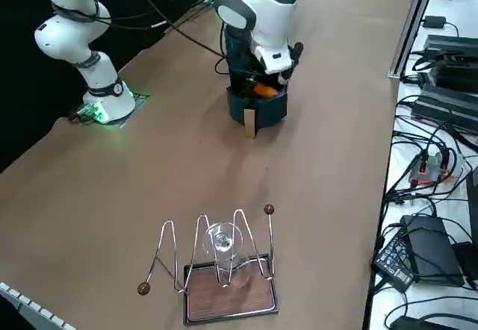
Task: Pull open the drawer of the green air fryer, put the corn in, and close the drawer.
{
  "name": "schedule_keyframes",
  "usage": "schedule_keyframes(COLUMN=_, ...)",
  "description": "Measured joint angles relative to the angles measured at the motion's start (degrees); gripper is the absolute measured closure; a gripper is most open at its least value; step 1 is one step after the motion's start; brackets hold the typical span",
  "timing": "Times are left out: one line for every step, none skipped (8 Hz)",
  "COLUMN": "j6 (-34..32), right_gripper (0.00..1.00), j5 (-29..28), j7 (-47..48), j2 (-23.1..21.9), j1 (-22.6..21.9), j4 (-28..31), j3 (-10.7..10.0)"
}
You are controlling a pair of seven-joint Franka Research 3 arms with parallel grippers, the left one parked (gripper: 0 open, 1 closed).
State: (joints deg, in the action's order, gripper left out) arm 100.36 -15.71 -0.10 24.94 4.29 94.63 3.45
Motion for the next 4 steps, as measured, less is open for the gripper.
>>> schedule_keyframes(j6=0.4, right_gripper=0.0, j5=-0.1, j7=5.9, j2=0.0, j1=1.9, j4=-0.5, j3=-0.7)
schedule_keyframes(j6=1.0, right_gripper=0.0, j5=-0.1, j7=13.1, j2=0.1, j1=3.9, j4=-0.7, j3=-0.8)
schedule_keyframes(j6=1.4, right_gripper=0.0, j5=-0.2, j7=20.9, j2=0.5, j1=5.4, j4=-0.7, j3=-0.9)
schedule_keyframes(j6=1.6, right_gripper=0.0, j5=-0.2, j7=28.4, j2=1.0, j1=6.3, j4=-0.6, j3=-0.9)
